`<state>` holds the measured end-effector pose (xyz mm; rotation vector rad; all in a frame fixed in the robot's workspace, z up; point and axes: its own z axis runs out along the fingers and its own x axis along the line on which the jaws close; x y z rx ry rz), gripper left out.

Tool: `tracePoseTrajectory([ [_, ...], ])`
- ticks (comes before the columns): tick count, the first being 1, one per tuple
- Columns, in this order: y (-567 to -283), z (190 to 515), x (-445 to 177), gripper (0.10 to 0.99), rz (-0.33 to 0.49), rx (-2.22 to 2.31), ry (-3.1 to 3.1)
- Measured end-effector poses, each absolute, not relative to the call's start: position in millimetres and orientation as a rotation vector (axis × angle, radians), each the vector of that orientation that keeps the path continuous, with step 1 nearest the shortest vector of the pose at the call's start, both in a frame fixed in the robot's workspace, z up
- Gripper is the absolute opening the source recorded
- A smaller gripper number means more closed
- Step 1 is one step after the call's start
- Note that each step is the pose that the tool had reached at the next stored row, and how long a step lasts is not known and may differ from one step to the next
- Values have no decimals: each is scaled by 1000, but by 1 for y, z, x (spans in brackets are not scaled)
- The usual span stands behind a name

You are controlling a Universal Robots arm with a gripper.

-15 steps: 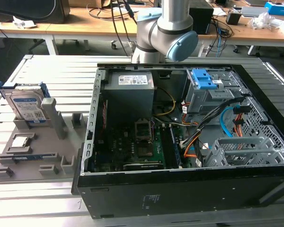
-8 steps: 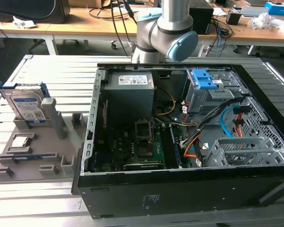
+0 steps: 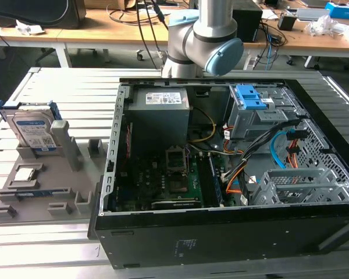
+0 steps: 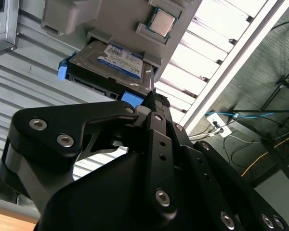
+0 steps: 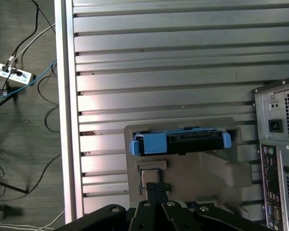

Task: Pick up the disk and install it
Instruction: 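Pick up the disk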

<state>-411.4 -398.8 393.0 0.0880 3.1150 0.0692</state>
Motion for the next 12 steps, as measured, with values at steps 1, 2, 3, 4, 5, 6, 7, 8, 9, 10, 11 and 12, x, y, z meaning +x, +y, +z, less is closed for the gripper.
tracePoseTrajectory([
  [1, -399, 393, -411, 106, 69, 80, 3115],
  [2, -399, 393, -411, 106, 69, 71, 3116],
  [3, -399, 393, -411, 106, 70, 53, 3116],
  [4, -399, 393, -411, 106, 70, 41, 3117],
  [5, -399, 393, -411, 106, 70, 25, 3117],
  [6, -399, 393, -411, 106, 70, 14, 3117],
  [7, -399, 393, -411, 106, 70, 3, 3118],
  [8, -399, 393, -411, 106, 70, -5, 3118],
  [9, -399, 393, -411, 106, 70, -15, 3118],
  [10, -399, 393, -411, 106, 71, -37, 3118],
  [11, -399, 393, -411, 106, 71, -63, 3118],
  [12, -399, 393, -411, 106, 72, -134, 3117],
])
